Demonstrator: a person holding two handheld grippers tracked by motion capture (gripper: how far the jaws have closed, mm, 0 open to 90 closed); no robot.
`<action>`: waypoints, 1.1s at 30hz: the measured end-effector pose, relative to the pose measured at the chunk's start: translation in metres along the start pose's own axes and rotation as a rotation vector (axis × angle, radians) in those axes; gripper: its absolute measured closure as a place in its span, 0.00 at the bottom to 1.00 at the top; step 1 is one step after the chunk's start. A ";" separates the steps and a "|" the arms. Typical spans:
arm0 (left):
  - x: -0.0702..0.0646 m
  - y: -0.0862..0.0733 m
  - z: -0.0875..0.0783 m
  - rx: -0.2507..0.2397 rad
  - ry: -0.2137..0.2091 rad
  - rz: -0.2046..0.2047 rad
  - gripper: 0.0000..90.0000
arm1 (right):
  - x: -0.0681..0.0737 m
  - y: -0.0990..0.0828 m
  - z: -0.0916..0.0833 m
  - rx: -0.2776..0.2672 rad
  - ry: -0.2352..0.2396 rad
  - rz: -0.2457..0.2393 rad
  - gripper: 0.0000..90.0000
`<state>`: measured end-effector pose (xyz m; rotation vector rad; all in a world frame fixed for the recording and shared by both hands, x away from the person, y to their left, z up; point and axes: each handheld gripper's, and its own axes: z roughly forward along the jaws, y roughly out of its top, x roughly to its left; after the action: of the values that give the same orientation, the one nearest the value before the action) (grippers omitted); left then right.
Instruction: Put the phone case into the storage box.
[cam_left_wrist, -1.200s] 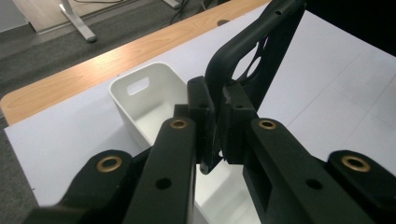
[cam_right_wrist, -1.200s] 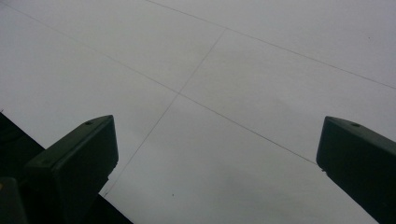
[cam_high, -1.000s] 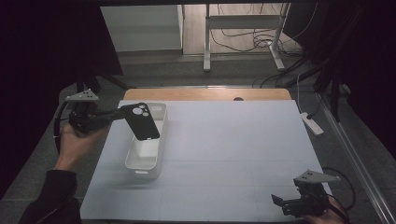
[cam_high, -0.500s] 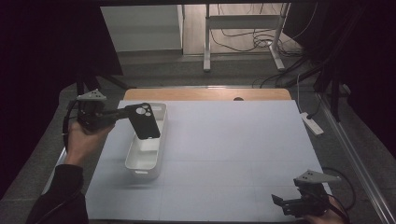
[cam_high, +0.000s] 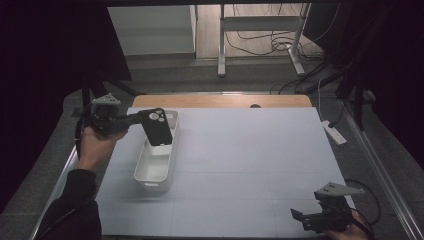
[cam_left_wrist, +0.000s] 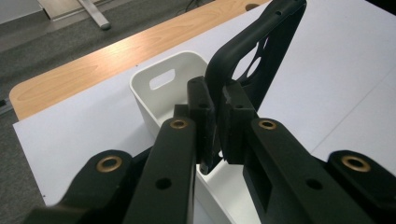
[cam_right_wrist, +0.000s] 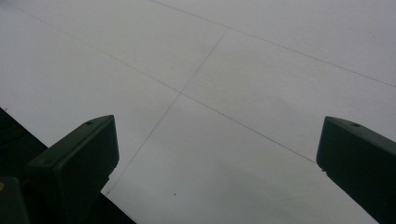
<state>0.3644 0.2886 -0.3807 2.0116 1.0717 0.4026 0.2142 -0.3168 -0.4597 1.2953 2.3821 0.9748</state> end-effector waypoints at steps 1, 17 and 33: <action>0.001 0.000 0.001 0.001 0.001 -0.001 0.94 | 0.000 0.000 0.000 0.000 0.000 -0.001 0.00; 0.012 0.009 0.020 -0.009 0.023 -0.011 0.94 | 0.000 0.000 0.000 0.000 0.005 -0.009 0.00; 0.021 0.022 0.043 0.001 0.053 0.001 0.94 | 0.000 0.000 0.000 -0.003 0.011 -0.012 0.00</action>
<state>0.4142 0.2773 -0.3924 2.0126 1.1034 0.4583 0.2143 -0.3171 -0.4599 1.2758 2.3932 0.9839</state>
